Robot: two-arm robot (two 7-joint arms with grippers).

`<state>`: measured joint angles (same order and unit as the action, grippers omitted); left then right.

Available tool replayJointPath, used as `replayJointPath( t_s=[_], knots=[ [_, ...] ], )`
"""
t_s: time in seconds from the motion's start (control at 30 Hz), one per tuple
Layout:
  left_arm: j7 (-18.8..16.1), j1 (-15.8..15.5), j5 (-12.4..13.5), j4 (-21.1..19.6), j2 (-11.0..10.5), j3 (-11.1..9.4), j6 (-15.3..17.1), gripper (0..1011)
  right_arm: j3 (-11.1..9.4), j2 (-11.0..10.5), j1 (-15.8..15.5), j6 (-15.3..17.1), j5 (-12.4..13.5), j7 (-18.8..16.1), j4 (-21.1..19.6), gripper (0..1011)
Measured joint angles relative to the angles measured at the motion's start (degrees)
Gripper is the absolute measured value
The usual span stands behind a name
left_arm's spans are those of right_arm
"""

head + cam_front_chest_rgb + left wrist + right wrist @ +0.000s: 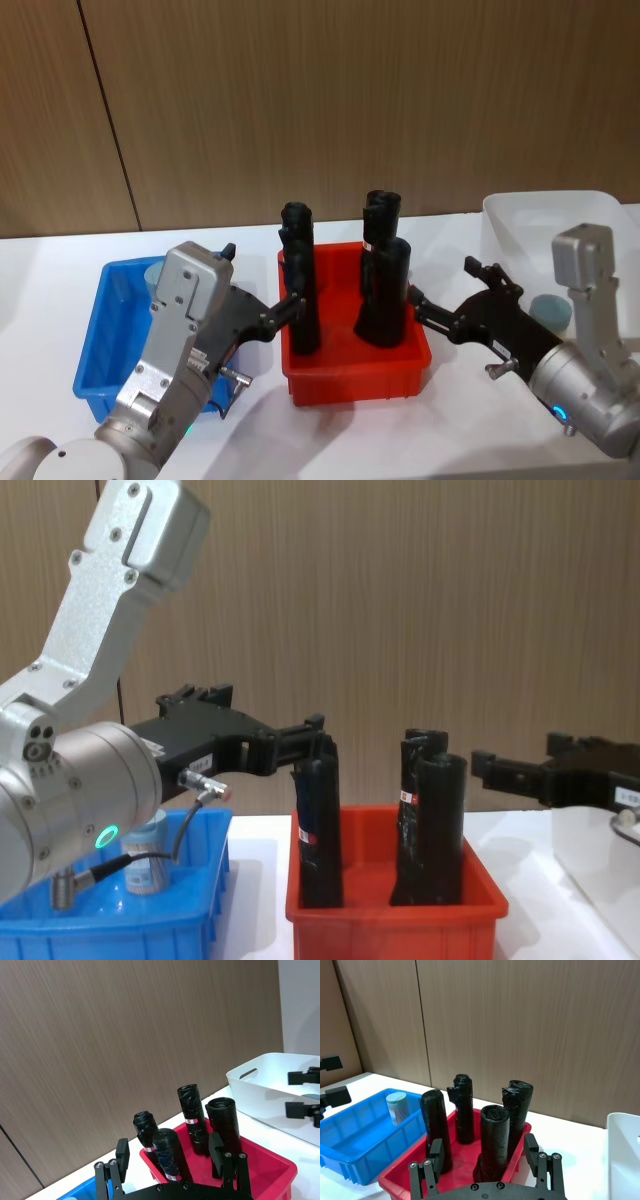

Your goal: Pick the cotton swabs from the blue box and place them into the white box.

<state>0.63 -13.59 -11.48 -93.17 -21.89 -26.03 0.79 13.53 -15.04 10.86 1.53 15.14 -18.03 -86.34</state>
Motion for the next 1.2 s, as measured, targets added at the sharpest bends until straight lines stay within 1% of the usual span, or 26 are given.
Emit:
replayJointPath(
  t_s=[0.13, 0.23, 0.43, 0.57, 0.67, 0.77, 1.1, 1.13, 1.2],
  knots=[
    [0.0, 0.0, 0.0, 0.0, 0.0, 0.0, 0.0, 1003, 0.04, 0.52, 1.61, 0.13, 0.05, -1.49, 2.31, 1002],
    [0.0, 0.0, 0.0, 0.0, 0.0, 0.0, 0.0, 1003, 0.07, 1.2, 3.81, 0.28, 0.25, -3.38, 5.48, 1002],
    [0.0, 0.0, 0.0, 0.0, 0.0, 0.0, 0.0, 1003, 0.08, 2.19, 6.85, 0.29, 0.65, -5.7, 10.02, 1002],
    [0.0, 0.0, 0.0, 0.0, 0.0, 0.0, 0.0, 1003, 0.03, 2.95, 9.33, 0.05, 1.17, -7.23, 13.83, 1002],
    [0.0, 0.0, 0.0, 0.0, 0.0, 0.0, 0.0, 1003, -0.01, 3.27, 10.37, -0.09, 1.33, -7.81, 15.5, 1002],
    [0.0, 0.0, 0.0, 0.0, 0.0, 0.0, 0.0, 1003, -0.06, 3.88, 12.43, -0.5, 1.75, -8.76, 18.64, 1002],
    [0.0, 0.0, 0.0, 0.0, 0.0, 0.0, 0.0, 1003, -0.15, 5.19, 16.7, -2.06, 2.46, -10.58, 26.01, 1002],
    [0.0, 0.0, 0.0, 0.0, 0.0, 0.0, 0.0, 1003, -0.15, 5.19, 16.7, -2.06, 2.46, -10.58, 26.01, 1002],
    [0.0, 0.0, 0.0, 0.0, 0.0, 0.0, 0.0, 1003, -0.17, 5.5, 17.87, -2.64, 2.57, -11.05, 27.99, 1002]
  ],
)
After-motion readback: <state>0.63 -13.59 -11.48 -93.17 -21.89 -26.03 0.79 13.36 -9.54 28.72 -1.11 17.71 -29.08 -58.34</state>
